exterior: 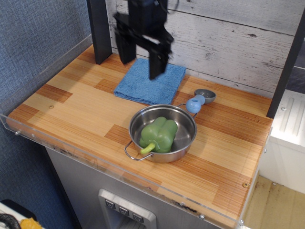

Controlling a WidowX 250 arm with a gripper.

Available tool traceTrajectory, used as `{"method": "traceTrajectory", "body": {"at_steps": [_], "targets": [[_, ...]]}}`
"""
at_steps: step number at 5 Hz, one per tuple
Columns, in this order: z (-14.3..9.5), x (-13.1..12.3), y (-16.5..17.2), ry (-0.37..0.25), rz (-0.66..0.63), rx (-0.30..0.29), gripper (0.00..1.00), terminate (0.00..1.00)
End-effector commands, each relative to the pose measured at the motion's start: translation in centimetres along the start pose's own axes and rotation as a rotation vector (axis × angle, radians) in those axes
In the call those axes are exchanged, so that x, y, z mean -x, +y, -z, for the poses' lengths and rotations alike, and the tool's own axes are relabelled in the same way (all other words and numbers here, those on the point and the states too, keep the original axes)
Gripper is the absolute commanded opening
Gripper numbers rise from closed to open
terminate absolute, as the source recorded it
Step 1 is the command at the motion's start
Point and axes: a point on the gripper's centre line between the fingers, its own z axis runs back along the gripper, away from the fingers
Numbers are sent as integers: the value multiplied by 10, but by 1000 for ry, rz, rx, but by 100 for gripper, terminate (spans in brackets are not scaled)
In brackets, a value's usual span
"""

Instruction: Place the green pepper on top of the blue towel

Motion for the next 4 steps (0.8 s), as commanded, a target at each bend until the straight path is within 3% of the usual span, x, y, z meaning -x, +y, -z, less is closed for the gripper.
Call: {"method": "traceTrajectory", "body": {"at_steps": [1,2,4], "targets": [[-2,8,-53,-39,76,19,100,0],[11,15,-70,-1,95,28,100,0],[25,28,-66,40,82,36,100,0]]}}
